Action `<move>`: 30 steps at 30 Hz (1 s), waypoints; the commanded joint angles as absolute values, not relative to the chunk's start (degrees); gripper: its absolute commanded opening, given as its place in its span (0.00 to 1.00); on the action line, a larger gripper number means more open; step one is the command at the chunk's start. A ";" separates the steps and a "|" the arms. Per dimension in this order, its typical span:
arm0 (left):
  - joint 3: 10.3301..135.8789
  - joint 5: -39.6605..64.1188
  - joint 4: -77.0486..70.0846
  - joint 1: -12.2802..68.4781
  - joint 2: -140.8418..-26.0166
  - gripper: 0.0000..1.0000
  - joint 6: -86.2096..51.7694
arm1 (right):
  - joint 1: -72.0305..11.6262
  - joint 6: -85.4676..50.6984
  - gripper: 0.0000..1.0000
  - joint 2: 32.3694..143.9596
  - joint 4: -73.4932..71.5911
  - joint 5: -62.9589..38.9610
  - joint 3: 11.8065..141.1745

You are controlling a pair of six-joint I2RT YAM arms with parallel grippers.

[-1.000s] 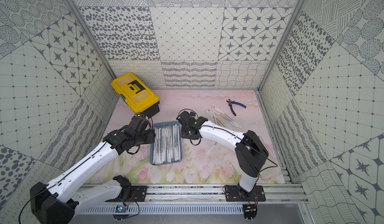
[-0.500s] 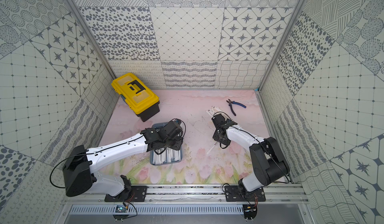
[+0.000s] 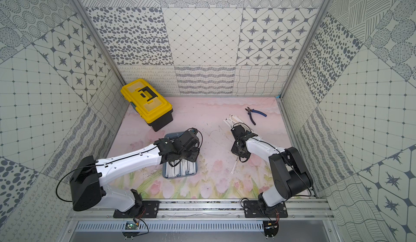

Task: Put the straws into the storage box
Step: Pick up the straw from the center of the board, then place the straw in the storage box.

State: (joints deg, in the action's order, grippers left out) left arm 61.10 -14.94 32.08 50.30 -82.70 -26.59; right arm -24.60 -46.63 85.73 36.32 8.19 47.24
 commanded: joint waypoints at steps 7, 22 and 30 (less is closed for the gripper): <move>56.59 -17.57 37.72 37.51 -69.62 0.61 -30.66 | -42.11 -52.81 0.08 79.56 45.57 13.22 57.06; 48.70 -28.65 49.18 20.33 -55.63 0.62 -36.24 | -60.33 -46.99 0.08 124.78 40.16 4.71 107.13; 49.21 -27.49 48.71 20.39 -55.54 0.61 -35.98 | -60.52 -48.28 0.08 131.85 42.07 4.50 110.34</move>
